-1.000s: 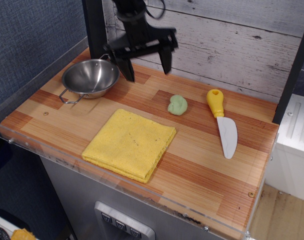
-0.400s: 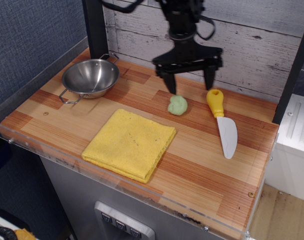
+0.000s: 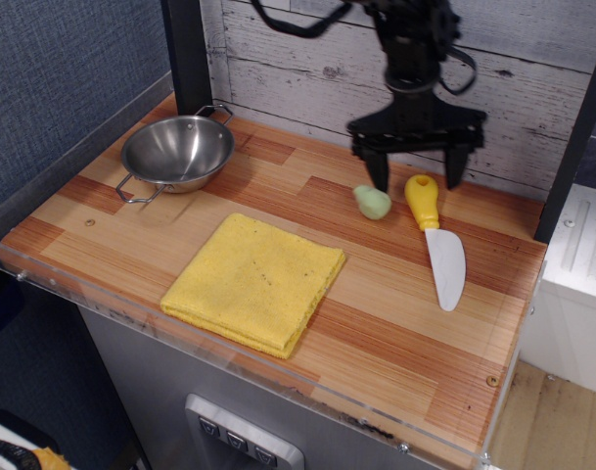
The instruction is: Move yellow knife to lower left corner
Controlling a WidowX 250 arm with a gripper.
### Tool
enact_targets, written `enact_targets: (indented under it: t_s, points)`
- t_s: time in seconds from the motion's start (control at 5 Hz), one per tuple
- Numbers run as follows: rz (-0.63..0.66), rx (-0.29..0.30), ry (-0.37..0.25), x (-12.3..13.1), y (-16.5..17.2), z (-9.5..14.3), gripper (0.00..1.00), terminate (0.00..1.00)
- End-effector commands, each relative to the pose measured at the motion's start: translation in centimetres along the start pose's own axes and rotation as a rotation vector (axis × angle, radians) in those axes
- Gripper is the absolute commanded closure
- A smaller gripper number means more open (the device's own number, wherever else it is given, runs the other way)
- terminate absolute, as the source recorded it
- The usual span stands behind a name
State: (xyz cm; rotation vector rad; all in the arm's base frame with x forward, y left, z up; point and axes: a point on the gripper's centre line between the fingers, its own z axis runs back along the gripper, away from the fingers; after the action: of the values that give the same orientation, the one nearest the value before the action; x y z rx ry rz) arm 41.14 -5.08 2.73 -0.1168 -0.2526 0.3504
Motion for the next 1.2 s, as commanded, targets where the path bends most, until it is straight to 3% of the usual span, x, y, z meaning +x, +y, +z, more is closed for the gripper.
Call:
enact_targets:
  t_s: [0.0, 0.4, 0.6, 1.0]
  points:
    - [-0.017, 0.020, -0.030, -0.3, -0.6, 0.0, 1.00, 0.00]
    - [0.010, 0.032, -0.018, -0.8, 0.3, 0.2, 1.00, 0.00]
    - [0.017, 0.012, -0.026, 0.0, 0.3, 1.8, 1.00, 0.00]
    - [0.045, -0.023, -0.103, 1.6, 0.5, 7.4, 1.00, 0.00]
